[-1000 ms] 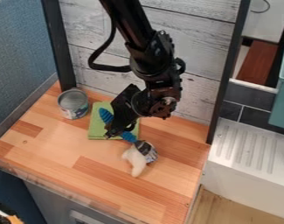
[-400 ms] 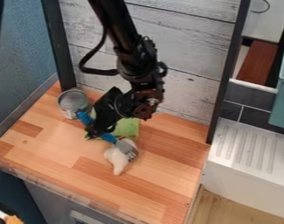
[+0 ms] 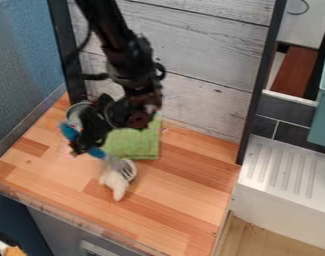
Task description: Move the blue fork to the middle of the table
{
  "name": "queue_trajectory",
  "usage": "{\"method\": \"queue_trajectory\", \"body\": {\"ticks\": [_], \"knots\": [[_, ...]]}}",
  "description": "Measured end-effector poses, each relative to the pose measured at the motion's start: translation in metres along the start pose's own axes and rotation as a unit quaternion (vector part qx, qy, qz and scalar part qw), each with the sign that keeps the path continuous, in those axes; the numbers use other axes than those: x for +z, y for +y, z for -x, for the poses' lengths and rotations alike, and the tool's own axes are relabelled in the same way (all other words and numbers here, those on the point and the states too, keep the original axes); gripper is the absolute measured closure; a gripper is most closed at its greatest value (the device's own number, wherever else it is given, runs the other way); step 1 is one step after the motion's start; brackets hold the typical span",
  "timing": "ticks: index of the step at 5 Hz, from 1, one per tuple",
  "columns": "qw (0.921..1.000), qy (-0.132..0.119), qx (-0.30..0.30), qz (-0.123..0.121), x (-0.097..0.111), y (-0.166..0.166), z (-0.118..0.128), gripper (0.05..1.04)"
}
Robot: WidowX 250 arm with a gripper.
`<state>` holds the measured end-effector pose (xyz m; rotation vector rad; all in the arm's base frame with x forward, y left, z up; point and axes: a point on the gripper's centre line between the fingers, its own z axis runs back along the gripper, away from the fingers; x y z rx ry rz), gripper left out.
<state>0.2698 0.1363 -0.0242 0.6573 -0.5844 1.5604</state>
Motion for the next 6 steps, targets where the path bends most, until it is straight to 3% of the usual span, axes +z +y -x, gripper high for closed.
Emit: {"method": "queue_trajectory", "body": {"ticks": [3, 4, 5, 6], "knots": [[0.9965, -0.038, 0.036, -0.065, -0.033, 0.007, -0.03, 0.676], [0.9917, -0.048, 0.058, -0.104, -0.051, 0.012, -0.044, 0.676], [0.9905, -0.047, 0.061, -0.114, -0.055, 0.015, -0.049, 0.676], [0.9944, -0.008, 0.035, -0.1, -0.041, 0.011, -0.044, 0.676]]}}
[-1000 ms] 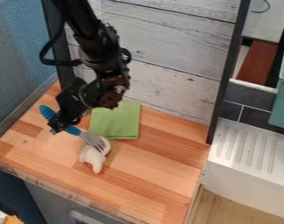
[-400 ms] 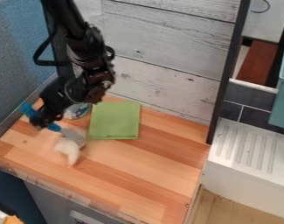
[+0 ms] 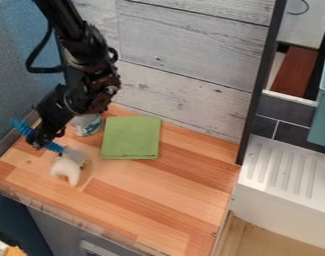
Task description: Move the blue fork to the middle of the table
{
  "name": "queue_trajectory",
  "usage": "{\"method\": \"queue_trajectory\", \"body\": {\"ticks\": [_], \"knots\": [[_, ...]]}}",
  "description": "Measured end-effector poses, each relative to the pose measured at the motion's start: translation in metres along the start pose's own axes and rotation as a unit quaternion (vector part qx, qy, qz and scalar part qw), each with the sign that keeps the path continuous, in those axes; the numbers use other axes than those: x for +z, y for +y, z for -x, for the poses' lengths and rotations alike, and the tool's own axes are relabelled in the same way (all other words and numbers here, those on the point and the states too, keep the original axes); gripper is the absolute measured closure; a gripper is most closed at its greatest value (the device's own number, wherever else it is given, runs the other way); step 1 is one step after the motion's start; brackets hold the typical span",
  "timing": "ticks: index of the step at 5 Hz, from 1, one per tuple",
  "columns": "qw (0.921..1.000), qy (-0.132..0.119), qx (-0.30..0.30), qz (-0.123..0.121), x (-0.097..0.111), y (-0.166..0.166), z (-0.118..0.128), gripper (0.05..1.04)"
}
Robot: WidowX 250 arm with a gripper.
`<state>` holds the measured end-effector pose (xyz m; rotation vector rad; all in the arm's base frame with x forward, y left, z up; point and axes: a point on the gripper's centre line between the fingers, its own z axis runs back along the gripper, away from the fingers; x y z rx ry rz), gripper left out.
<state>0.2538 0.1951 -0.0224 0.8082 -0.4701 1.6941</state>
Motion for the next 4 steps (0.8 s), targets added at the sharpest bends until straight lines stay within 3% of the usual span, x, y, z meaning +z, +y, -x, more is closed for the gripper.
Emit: {"method": "queue_trajectory", "body": {"ticks": [2, 3, 4], "knots": [[0.997, 0.029, -0.032, 0.064, 0.036, 0.001, 0.014, 0.676], [0.9892, 0.07, -0.074, 0.105, 0.052, 0.002, 0.038, 0.676], [0.9743, 0.125, -0.12, 0.144, 0.069, 0.003, 0.073, 0.676]]}}
